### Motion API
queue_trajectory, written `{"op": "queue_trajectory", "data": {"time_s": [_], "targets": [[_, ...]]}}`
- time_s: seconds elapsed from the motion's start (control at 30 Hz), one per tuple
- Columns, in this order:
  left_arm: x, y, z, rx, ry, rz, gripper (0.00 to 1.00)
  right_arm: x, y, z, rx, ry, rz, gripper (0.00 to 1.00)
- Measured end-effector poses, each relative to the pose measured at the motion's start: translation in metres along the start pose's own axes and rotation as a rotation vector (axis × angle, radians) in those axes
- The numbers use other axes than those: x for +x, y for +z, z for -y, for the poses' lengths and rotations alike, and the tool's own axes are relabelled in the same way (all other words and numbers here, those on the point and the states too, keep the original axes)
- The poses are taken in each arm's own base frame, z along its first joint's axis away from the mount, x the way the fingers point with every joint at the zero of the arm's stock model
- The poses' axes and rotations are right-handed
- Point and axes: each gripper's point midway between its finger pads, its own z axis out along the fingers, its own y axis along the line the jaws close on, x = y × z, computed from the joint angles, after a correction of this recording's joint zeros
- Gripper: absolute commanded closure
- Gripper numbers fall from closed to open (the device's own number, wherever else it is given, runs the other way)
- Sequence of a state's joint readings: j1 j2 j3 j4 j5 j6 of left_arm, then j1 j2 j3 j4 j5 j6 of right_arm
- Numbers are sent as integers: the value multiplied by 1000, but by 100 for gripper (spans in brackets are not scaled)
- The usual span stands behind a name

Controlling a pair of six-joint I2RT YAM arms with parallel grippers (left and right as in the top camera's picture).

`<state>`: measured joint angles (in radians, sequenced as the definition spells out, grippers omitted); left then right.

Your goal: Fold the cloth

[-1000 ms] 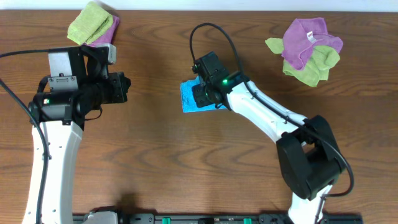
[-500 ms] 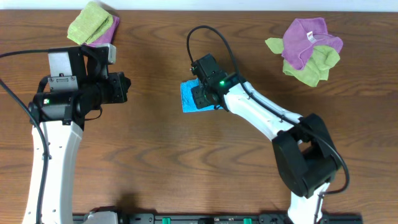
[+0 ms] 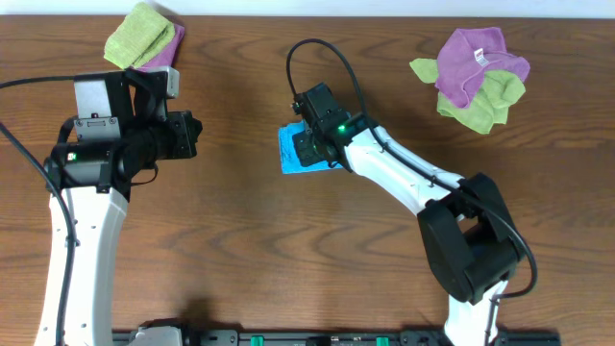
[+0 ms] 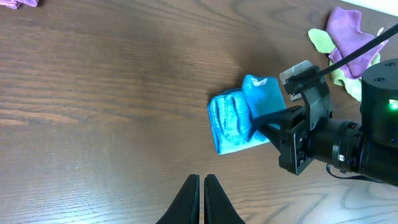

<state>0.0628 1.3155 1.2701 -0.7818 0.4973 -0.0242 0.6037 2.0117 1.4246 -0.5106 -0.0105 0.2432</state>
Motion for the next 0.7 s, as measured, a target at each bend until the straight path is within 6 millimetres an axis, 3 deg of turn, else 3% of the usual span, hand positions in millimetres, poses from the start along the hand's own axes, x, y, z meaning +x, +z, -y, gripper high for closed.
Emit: {"op": "queue_trajectory", "data": {"time_s": [0.3, 0.37, 0.4, 0.43, 0.5, 0.57, 0.7], "targets": [[0, 0, 0, 0, 0, 0, 94, 4, -3, -45, -86, -66, 0, 99], [0, 0, 0, 0, 0, 0, 94, 4, -3, -46, -85, -67, 0, 80], [0, 0, 0, 0, 0, 0, 94, 4, -3, -45, -84, -66, -1, 60], [0, 0, 0, 0, 0, 0, 94, 4, -3, -45, -84, -72, 1, 26], [0, 0, 0, 0, 1, 1, 94, 4, -3, -44, -83, -72, 1, 19], [-3, 0, 0, 0, 6, 10, 94, 6, -3, -44, -80, -78, -9, 5], [-8, -1, -2, -3, 10, 32, 94, 10, -10, -41, -69, -97, -44, 2]]}}
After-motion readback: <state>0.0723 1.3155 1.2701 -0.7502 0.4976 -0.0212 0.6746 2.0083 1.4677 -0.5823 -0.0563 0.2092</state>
